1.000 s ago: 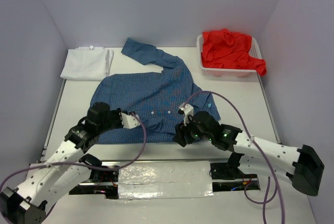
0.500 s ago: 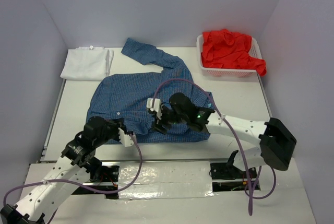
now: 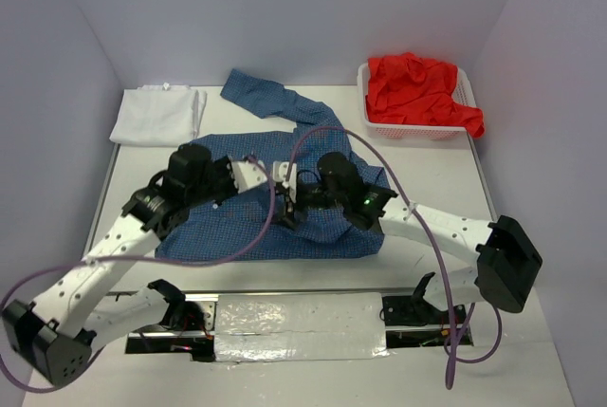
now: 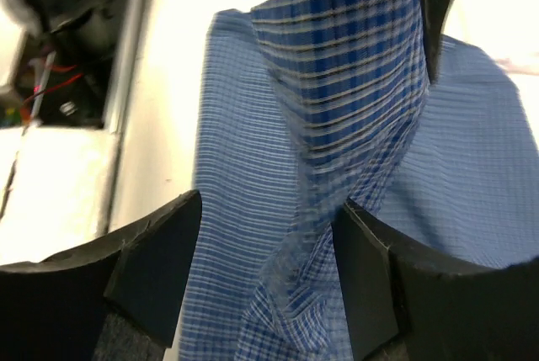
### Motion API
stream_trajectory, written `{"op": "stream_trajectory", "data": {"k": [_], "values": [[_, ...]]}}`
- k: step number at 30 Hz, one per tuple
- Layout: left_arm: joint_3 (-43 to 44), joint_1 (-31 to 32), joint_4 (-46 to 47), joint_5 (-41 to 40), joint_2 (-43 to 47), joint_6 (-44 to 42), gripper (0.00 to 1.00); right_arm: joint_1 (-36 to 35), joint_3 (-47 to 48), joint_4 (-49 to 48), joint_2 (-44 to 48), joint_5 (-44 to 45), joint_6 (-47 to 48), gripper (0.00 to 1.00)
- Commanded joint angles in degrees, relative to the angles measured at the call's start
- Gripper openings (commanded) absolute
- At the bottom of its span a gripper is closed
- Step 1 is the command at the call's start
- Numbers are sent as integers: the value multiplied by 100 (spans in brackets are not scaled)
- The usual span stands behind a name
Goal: Fold and stack the long sleeve shirts
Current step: Fold the shirt
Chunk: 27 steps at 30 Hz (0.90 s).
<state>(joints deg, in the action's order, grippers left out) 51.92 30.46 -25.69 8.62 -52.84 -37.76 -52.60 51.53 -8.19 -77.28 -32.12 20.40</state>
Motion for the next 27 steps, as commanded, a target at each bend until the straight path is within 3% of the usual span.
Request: {"op": "stream_trajectory", "data": {"k": [1,2,5,6,10,11,14,15,16,17,18,21,22,23,26,27], "values": [[965,13,-145,-396,-716,1146,0,310,-19,-411,344,-76,-290,70],[1143,4,-242,-370,-823,1226,0,346,-46,-455,380,73,-335,69],[1610,-5,-524,33,-1105,1402,0,513,111,-368,301,671,-528,54],[1672,-5,-568,121,-1141,1455,0,575,190,-385,214,828,-590,42],[2032,-5,-901,-9,-1360,1727,0,899,489,-167,20,962,-905,13],[2102,-5,-963,-36,-1395,1771,0,979,525,-140,2,962,-985,0],[2418,-5,-1217,-54,-1527,2026,0,1373,578,-209,11,1076,-1362,0],[2593,-5,-1288,-1,-1606,2175,0,1462,612,-227,19,1076,-1416,6],[2665,-5,-1341,103,-1642,2289,0,1524,656,-158,-7,1085,-1442,20],[2726,-5,-1438,139,-1668,2430,0,1577,813,-70,-42,1102,-1434,52],[2831,-5,-1473,148,-1738,2840,0,1595,919,61,-68,1172,-1390,58],[2964,-5,-1710,358,-1922,3772,0,1604,991,396,45,1751,-1381,64],[2990,-5,-1746,533,-1993,4106,0,1595,756,284,307,2066,-1390,65],[2999,-13,-1755,613,-2037,4319,0,1595,597,187,484,2217,-1399,75],[2982,-127,-1597,1086,-2361,5196,0,1595,-19,-200,1229,2839,-1329,90],[2999,-163,-1571,1219,-2441,5339,0,1595,-133,-262,1415,2956,-1276,90]]}}
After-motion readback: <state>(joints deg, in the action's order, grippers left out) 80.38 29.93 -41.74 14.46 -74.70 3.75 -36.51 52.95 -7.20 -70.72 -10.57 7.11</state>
